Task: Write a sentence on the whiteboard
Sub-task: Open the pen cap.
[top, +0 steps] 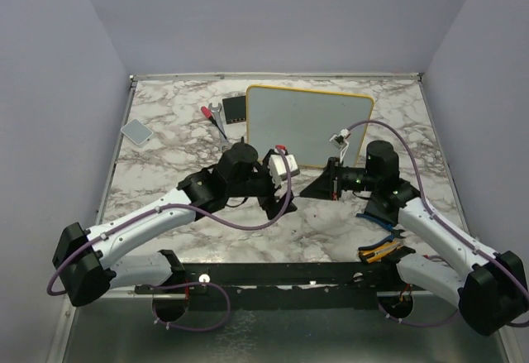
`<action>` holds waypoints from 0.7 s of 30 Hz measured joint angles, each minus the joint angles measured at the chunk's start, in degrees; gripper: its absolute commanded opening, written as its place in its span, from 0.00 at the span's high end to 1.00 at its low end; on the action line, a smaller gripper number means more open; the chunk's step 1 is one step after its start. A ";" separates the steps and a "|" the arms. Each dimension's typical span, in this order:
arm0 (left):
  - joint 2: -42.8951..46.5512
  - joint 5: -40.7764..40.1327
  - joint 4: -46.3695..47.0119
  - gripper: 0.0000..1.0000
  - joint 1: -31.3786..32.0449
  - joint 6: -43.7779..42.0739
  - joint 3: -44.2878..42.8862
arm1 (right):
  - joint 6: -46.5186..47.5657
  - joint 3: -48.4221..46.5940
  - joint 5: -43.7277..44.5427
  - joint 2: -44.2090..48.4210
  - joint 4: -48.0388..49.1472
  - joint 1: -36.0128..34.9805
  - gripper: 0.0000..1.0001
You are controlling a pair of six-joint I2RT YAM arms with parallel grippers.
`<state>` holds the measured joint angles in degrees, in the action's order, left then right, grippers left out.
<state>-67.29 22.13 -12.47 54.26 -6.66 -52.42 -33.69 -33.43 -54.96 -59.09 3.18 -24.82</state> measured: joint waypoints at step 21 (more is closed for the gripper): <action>8.72 19.28 -1.22 0.30 -19.02 1.22 4.22 | -4.96 -3.76 -1.75 0.57 10.16 0.00 1.00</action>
<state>-58.57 41.41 -13.69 35.24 -5.43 -48.21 -38.65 -37.19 -56.71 -58.52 13.34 -24.82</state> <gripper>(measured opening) 0.828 0.113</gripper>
